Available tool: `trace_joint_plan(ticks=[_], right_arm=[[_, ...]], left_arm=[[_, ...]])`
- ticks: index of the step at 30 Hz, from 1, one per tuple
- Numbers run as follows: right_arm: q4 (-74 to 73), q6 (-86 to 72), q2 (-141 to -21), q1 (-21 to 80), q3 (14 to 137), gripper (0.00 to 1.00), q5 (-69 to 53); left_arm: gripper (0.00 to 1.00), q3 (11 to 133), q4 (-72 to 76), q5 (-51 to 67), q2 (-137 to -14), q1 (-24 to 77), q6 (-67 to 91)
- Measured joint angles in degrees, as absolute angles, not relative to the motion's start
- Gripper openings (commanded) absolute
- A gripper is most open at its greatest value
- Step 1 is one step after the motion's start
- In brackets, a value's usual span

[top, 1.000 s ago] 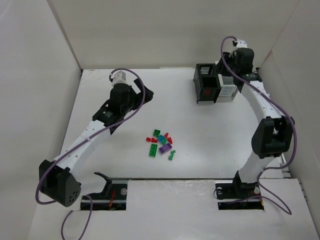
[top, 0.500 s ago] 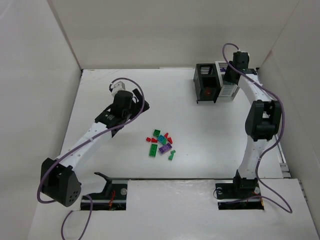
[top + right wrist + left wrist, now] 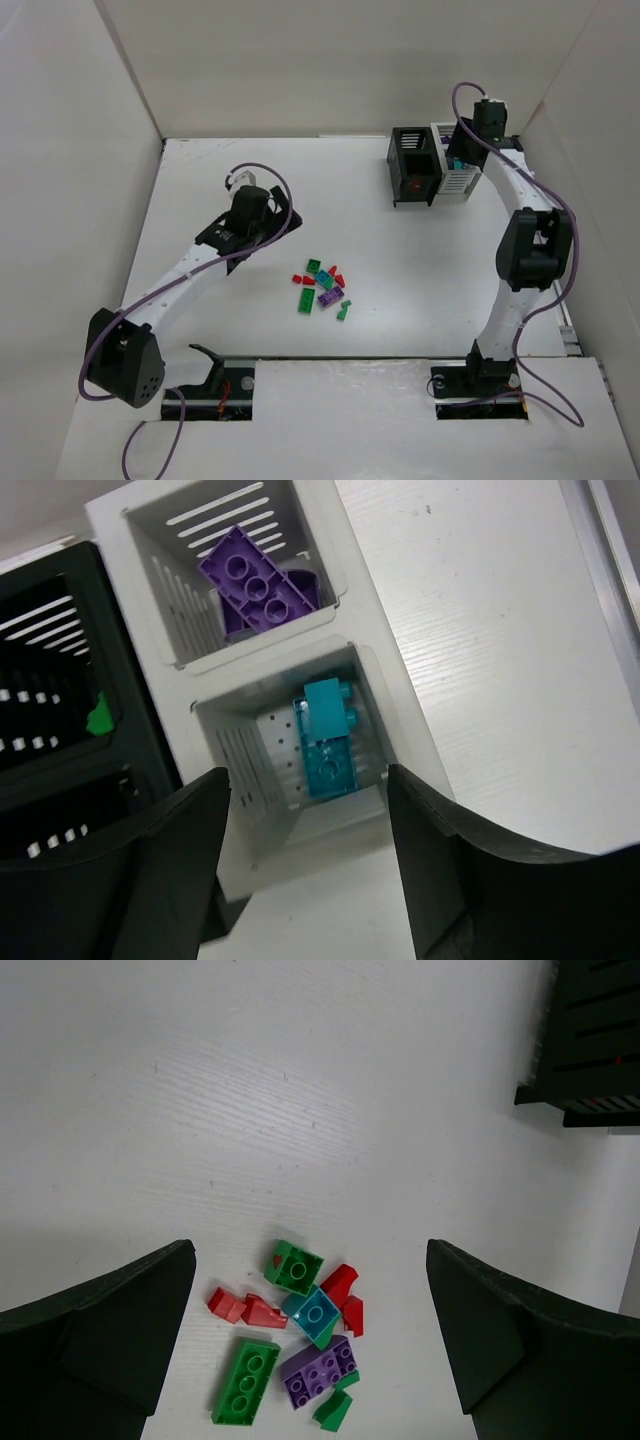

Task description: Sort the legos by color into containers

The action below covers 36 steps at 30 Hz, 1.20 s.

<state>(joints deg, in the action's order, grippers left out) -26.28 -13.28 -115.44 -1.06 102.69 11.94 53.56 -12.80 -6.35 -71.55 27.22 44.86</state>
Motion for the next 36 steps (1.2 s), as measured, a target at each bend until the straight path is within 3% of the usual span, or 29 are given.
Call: trace_joint_plan(ticks=[8, 15, 19, 27, 36], right_arm=[[-23.9, -7.0, -100.1, 2.1, 92.9, 0.69, 7.0], [-20.3, 3.0, -92.5, 25.7, 83.5, 0.59, 4.2], [-18.6, 6.5, -92.5, 40.0, 75.8, 0.46, 2.4], [-17.1, 8.6, -99.6, 51.9, 74.3, 0.55, -3.7], [-16.4, 11.6, -108.7, 57.7, 77.3, 0.55, -3.2]], left_arm=[[1.00, 50.6, -15.0, -6.0, -71.2, 26.6, 49.6], [1.00, 44.0, -18.3, -3.5, -67.1, 12.4, 51.8], [1.00, 41.2, -21.1, -3.7, -62.8, 8.9, 52.1], [1.00, 38.8, -23.0, -3.3, -59.1, 5.6, 52.6], [1.00, 36.1, -24.3, -1.6, -58.3, 5.1, 52.4]])
